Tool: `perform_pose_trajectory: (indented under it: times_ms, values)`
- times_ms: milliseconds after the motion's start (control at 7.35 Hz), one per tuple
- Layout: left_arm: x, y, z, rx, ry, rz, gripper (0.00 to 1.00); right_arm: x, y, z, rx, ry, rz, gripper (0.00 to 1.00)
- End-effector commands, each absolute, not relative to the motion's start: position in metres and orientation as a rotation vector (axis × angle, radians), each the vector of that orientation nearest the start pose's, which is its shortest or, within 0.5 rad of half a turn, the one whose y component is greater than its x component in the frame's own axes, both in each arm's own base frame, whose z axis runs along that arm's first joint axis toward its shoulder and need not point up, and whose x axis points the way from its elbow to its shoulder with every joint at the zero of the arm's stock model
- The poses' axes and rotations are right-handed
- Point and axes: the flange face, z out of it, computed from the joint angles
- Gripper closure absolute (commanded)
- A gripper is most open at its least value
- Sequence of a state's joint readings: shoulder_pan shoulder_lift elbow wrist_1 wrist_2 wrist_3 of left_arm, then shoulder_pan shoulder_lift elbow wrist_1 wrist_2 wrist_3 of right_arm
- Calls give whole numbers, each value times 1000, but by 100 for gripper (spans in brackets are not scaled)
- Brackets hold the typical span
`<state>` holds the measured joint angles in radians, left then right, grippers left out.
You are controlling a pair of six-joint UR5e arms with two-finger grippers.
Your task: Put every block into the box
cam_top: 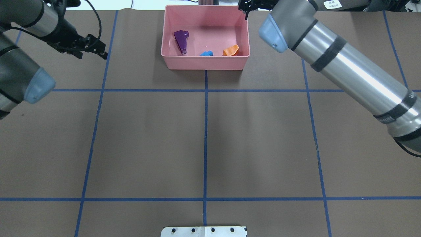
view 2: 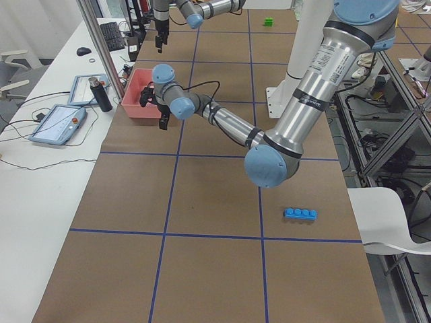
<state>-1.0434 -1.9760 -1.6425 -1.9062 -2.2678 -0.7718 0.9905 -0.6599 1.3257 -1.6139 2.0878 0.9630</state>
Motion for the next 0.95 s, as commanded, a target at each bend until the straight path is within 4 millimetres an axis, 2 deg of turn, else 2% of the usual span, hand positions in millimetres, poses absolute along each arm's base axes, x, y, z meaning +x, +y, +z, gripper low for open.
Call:
perform_pose_trajectory:
  times_ms: [0,136,272,408,680,816]
  values:
    - [212,-500,411,180,958,39,0,-302,-635,271,121,-771,100,0]
    - [190,-460,440,139,932,21,0,-270,-599,306,135,-762,71,0]
    - [170,-425,465,95,905,3,0,-247,-563,334,136,-753,43,0]
    - [164,-388,497,55,893,18,0,-226,-537,357,138,-738,16,0]
    - [132,-291,569,28,862,81,0,-180,-477,404,127,-699,-35,0]
    - [116,-253,589,-9,842,99,0,-165,-459,421,121,-683,-68,0]
